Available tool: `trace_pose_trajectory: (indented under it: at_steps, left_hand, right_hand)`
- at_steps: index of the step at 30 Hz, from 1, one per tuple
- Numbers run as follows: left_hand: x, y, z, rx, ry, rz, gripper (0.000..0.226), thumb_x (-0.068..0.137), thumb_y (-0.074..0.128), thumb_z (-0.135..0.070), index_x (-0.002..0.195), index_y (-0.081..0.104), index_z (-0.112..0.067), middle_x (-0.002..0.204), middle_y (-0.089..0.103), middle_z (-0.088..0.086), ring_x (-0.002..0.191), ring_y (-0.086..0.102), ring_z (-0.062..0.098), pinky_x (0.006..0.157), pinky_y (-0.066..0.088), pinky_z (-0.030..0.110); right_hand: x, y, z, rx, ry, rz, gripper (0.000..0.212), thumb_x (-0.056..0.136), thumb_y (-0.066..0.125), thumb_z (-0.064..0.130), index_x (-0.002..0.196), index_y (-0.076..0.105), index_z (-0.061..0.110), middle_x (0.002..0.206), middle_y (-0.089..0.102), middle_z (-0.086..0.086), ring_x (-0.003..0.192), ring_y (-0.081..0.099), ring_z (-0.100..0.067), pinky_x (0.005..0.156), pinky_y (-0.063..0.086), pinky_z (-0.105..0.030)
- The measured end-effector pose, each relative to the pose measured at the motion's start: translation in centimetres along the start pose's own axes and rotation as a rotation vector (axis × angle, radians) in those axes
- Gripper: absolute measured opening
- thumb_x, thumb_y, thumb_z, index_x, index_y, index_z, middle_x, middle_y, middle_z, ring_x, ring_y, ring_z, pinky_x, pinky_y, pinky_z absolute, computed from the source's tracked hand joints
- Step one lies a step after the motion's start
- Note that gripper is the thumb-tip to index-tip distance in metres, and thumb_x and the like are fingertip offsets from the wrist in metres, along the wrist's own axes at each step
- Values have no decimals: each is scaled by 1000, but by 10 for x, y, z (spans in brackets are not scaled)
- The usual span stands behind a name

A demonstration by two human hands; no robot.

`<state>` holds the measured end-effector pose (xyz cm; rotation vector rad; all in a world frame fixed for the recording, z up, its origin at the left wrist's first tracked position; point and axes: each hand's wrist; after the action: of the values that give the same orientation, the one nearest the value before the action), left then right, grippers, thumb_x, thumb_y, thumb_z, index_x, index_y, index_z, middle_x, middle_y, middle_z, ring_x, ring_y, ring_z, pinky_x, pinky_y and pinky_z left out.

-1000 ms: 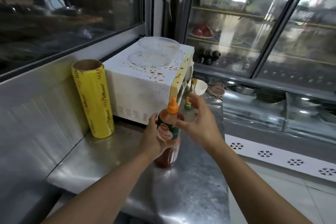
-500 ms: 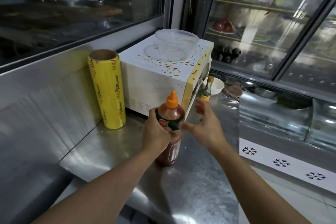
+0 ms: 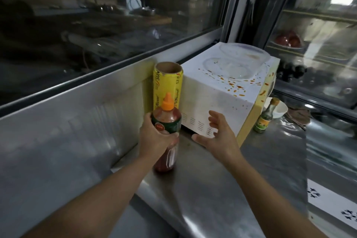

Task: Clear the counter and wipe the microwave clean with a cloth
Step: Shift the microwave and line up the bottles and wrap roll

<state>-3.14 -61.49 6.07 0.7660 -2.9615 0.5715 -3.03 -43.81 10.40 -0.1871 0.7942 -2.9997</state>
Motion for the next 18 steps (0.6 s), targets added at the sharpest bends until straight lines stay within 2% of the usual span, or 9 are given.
trace_pose_trajectory:
  at_steps: [6,18]
  left_hand:
    - [34,-16,15,9,-30,-71,93,49,90,-24,127,39,-20,123,55,2,113,54,22,96,46,43]
    - [62,-18,30,-26,5,-115,94,54,89,-22,132,37,-18,127,53,4,116,52,22,99,46,42]
  right_hand:
    - [14,26,-3,23,9,34,87,67,83,26,139,34,25,138,44,-1,121,45,-12,88,35,-22]
    - [23,49,-22,-2,77,33,84,69,82,27,138,34,28,139,44,2,117,44,-8,89,38,-24]
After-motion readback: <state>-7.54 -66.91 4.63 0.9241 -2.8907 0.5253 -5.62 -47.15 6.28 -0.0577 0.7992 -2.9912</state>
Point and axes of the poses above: each hand's wrist, its own x-axis towards the middle knuckle, its own y-axis out of the palm, z = x × y
